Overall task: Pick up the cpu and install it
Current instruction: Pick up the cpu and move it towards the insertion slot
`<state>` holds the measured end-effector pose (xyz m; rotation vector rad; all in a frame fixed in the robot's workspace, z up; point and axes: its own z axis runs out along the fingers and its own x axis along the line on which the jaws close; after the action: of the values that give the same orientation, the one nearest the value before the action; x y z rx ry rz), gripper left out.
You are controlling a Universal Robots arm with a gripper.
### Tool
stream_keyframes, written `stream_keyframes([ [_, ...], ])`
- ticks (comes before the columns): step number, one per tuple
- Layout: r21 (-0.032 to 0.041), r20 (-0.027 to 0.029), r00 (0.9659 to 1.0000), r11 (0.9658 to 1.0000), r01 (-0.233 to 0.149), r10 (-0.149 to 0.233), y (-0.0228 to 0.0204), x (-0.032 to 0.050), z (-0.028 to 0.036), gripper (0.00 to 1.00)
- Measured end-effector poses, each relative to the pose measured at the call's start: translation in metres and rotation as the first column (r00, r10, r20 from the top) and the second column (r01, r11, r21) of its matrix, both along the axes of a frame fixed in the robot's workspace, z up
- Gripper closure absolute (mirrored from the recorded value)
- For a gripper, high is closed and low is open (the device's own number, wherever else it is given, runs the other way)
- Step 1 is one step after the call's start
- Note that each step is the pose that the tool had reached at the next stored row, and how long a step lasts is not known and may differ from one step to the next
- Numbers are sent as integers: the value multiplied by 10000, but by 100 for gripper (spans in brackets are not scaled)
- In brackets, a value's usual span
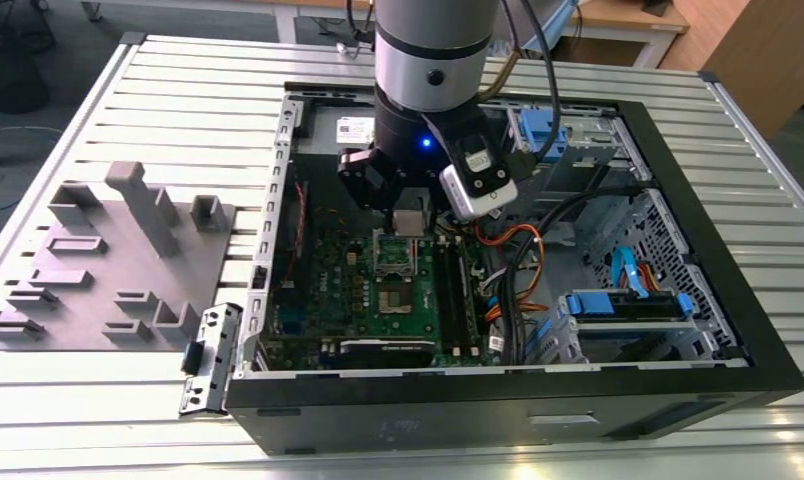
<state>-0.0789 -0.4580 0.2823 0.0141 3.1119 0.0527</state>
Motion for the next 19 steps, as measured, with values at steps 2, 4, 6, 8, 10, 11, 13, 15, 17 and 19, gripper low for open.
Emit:
stream_keyframes([
  [2, 0, 0, 10000, 10000, 0, 0, 0, 0, 0, 53],
  [4, 1, 0, 10000, 10000, 0, 0, 0, 0, -1, 53],
  [6, 5, 2, 10000, 10000, 0, 0, 1, 0, -8, 53],
  [8, -2, 0, 10000, 10000, 0, 0, 0, -1, -19, 53],
  [10, -14, 0, 10000, 10000, 0, 0, 0, -1, -36, 53],
  [11, -21, 0, 10000, 10000, 0, 0, 0, -1, -45, 53],
  [13, -36, 1, 10000, 10000, 0, 0, 0, -1, -65, 53],
  [15, -45, 0, 10000, 10000, 0, 0, 0, -1, -80, 53],
  [17, -45, 0, 10000, 10000, 0, 0, 0, -1, -101, 53],
  [19, -44, 1, 10000, 10000, 0, 0, 0, -2, -126, 53],
])
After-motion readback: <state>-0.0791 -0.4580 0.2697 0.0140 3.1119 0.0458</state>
